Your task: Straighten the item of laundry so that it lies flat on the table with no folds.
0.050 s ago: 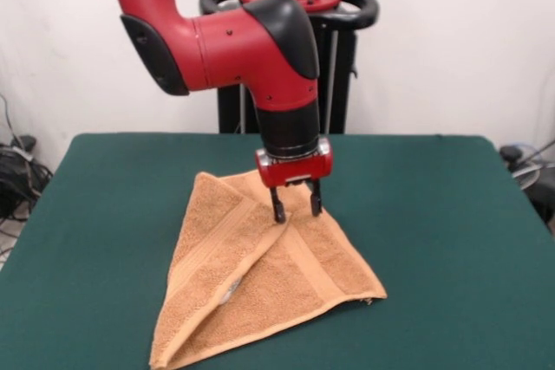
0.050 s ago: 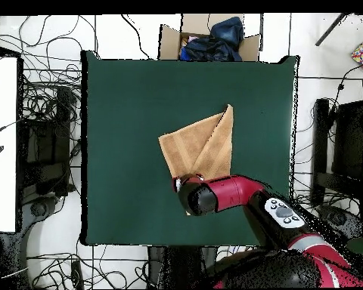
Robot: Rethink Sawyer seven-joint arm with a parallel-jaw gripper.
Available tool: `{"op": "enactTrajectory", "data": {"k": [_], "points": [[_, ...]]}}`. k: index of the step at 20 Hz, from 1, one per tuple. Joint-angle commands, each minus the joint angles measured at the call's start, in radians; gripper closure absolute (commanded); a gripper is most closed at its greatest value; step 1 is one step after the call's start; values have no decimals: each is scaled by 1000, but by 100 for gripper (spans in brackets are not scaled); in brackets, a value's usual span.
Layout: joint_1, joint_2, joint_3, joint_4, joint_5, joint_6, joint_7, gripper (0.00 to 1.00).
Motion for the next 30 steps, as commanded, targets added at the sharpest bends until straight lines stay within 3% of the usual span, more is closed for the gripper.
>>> {"op": "enactTrajectory", "data": {"k": [1,5,30], "points": [[-23,30,33,-137,-23,88,-58,0],[38,-9,-41,-147,-62,-3,17,0],[77,-54,-85,-171,-52,30,8,0]]}}
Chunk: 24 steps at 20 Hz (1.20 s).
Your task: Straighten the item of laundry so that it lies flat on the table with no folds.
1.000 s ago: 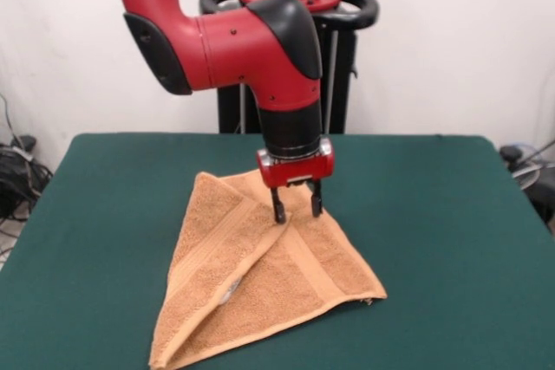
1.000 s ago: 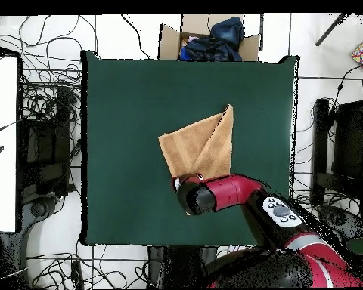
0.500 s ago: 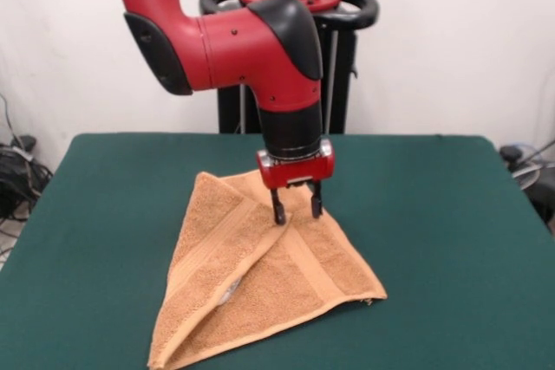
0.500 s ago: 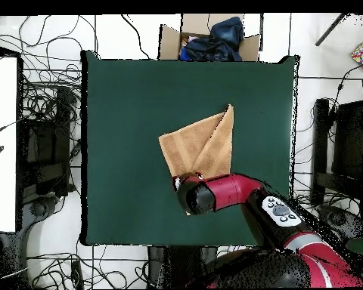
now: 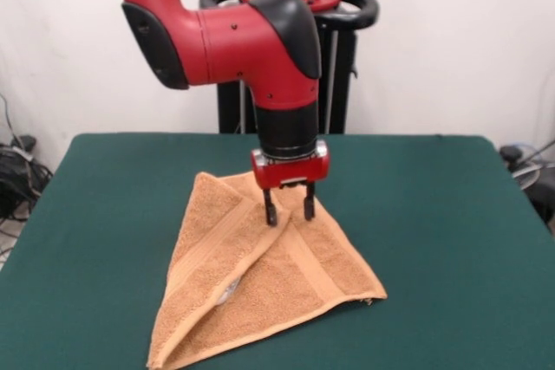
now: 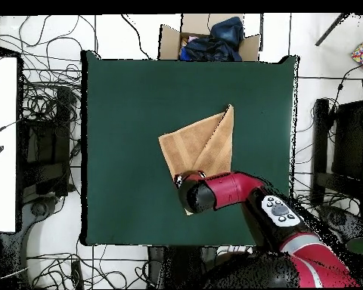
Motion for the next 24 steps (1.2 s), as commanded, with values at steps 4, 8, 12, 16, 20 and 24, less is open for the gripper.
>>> {"op": "enactTrajectory", "data": {"k": [4,8,12,16,20,24], "points": [[16,-19,-38,-137,-50,27,5,0],[11,-14,-34,-135,-46,29,-1,0],[10,-5,-34,-132,-48,20,1,0],[23,4,-56,-111,-56,-11,29,0],[54,-1,-104,-67,-65,-65,83,0],[70,-42,-131,-10,-58,-80,99,0]]}}
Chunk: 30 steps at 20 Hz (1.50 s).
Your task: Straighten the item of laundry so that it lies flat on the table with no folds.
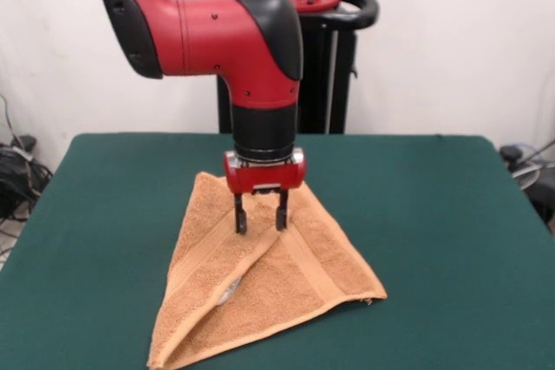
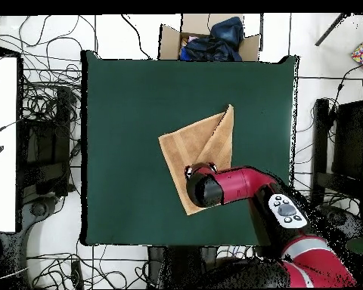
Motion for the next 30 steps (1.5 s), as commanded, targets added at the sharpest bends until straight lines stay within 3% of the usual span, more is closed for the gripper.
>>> {"op": "enactTrajectory", "data": {"k": [1,12,22,30], "points": [[51,-23,-77,59,-56,-76,102,0],[72,-46,-113,116,-33,-111,103,0],[185,8,-228,121,3,-240,176,0],[204,74,-244,89,37,-287,162,0]]}}
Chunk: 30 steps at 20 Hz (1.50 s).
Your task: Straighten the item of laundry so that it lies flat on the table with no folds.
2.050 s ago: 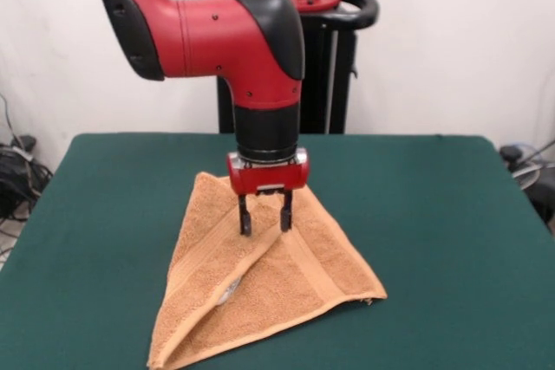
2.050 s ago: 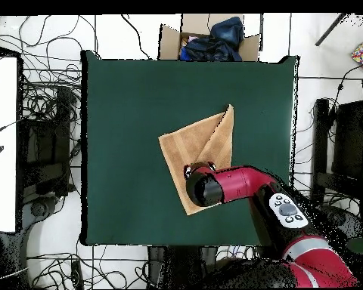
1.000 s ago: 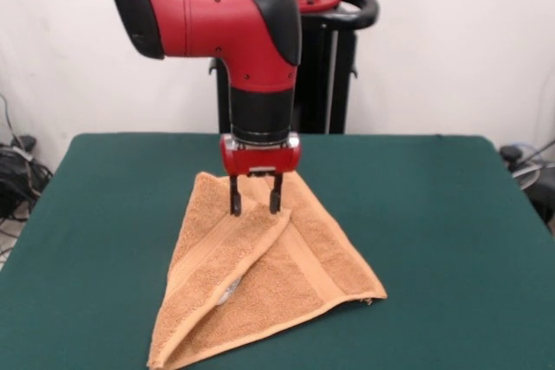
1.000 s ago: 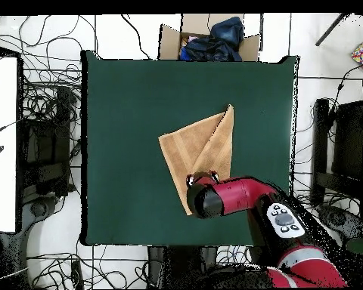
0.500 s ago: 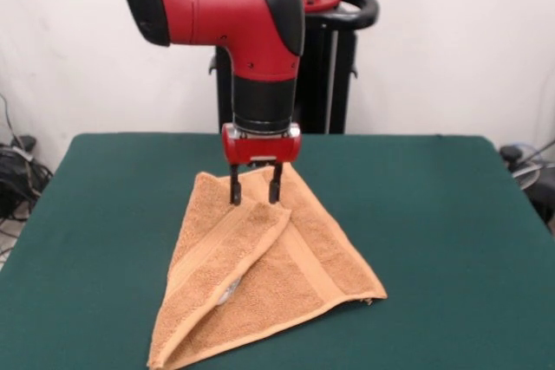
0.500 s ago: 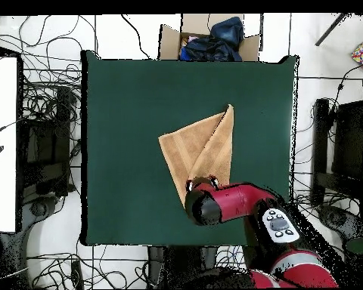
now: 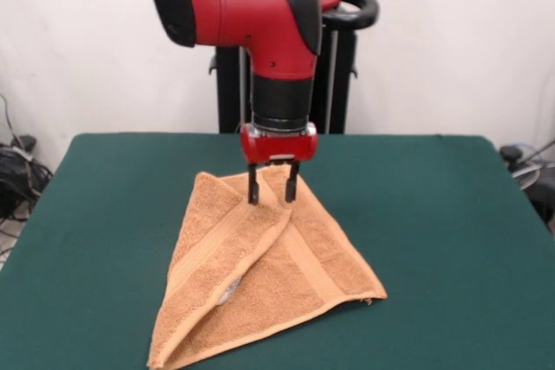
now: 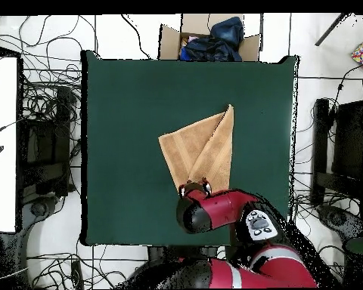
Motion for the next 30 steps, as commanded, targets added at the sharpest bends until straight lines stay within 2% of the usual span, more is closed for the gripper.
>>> {"op": "enactTrajectory", "data": {"k": [1,13,20,30], "points": [[33,89,-31,-24,40,-60,165,0],[23,138,-15,-78,55,-63,141,0],[37,145,-41,-99,58,-101,143,0],[17,151,-23,-109,55,-103,132,0]]}}
